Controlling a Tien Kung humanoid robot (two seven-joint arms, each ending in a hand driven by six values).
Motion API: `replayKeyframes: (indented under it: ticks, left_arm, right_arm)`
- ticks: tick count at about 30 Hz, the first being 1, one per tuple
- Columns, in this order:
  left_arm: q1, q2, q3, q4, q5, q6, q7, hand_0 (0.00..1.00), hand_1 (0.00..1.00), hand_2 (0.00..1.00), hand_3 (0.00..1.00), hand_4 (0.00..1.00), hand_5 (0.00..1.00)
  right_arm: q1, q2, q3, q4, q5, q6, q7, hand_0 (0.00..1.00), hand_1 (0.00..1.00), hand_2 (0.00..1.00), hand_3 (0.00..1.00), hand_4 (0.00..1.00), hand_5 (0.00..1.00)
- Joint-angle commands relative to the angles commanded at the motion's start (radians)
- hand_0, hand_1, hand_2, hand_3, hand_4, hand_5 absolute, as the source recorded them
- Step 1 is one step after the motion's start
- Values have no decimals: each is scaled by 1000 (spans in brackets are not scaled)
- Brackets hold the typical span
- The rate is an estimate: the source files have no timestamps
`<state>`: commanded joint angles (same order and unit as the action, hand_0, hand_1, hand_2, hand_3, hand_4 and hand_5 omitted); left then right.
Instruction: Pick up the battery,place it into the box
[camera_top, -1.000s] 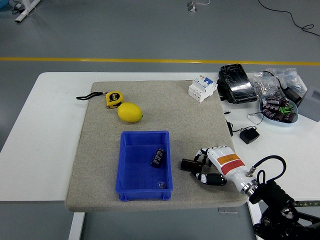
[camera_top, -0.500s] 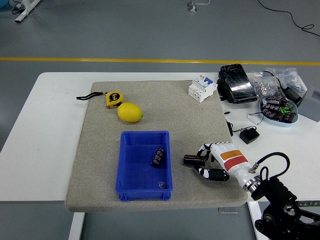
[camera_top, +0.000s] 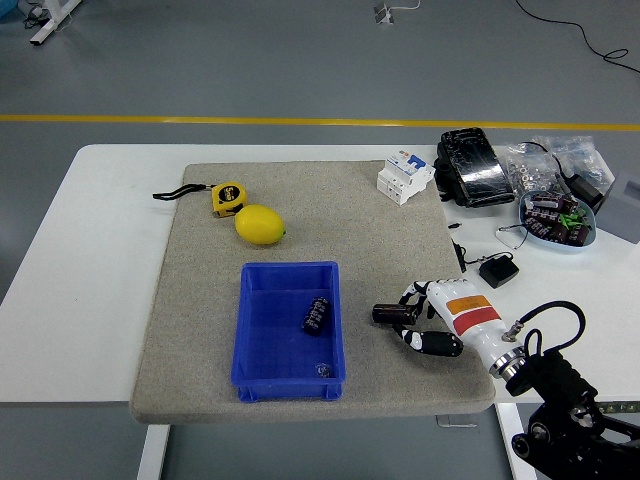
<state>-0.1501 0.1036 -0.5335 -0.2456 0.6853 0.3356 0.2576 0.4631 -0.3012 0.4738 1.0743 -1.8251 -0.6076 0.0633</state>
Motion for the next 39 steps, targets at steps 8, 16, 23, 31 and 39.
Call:
replayKeyframes:
  ticks: [8, 16, 23, 31, 39]
  left_arm:
    - [2, 0, -1, 0, 2, -1, 1, 576, 552, 593, 574, 633, 575]
    - [7, 0, -4, 0, 4, 0, 3, 576, 552, 592, 574, 633, 575]
    - [13, 4, -8, 1, 11, -1, 5, 576, 554, 593, 574, 634, 575]
    - [15, 8, -14, 1, 23, -1, 8, 574, 553, 589, 574, 634, 575]
    - [7, 12, -11, 1, 19, 0, 4, 572, 548, 589, 573, 634, 574]
  right_arm:
    - [4, -9, 25, 16, -6, 1, -5, 236, 316, 406, 490, 689, 305]
    - [5, -19, 55, 41, -18, 3, -13, 236, 317, 406, 489, 687, 303]
    - [29, -12, 83, 92, -36, 2, -27, 236, 317, 406, 490, 688, 302]
    - [98, 26, 57, 199, -56, 6, -48, 238, 317, 407, 491, 691, 301]
    - [172, 63, -38, 244, -67, 20, -65, 238, 322, 408, 494, 694, 298]
